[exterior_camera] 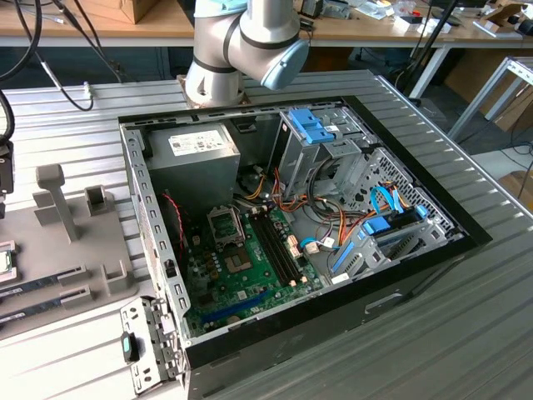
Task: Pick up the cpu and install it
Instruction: 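Pick up the cpu and move it towards the insertion slot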
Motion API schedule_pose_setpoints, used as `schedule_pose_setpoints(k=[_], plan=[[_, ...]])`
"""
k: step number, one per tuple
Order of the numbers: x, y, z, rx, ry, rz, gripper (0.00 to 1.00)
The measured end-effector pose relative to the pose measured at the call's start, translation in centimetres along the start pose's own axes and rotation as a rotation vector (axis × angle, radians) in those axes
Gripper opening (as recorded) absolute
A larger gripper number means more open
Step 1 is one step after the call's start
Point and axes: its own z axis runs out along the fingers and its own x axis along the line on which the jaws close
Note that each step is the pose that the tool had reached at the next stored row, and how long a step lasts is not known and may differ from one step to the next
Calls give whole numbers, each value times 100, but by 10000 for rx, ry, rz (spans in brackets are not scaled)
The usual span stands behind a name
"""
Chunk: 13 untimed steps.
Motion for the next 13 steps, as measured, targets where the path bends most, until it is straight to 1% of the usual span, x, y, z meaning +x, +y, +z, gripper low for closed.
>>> schedule_pose_setpoints(k=[8,10,13], plan=[[26,-2,8,0,0,0,56],[49,-3,23,1,1,0,56],[62,-4,32,0,0,0,56]])
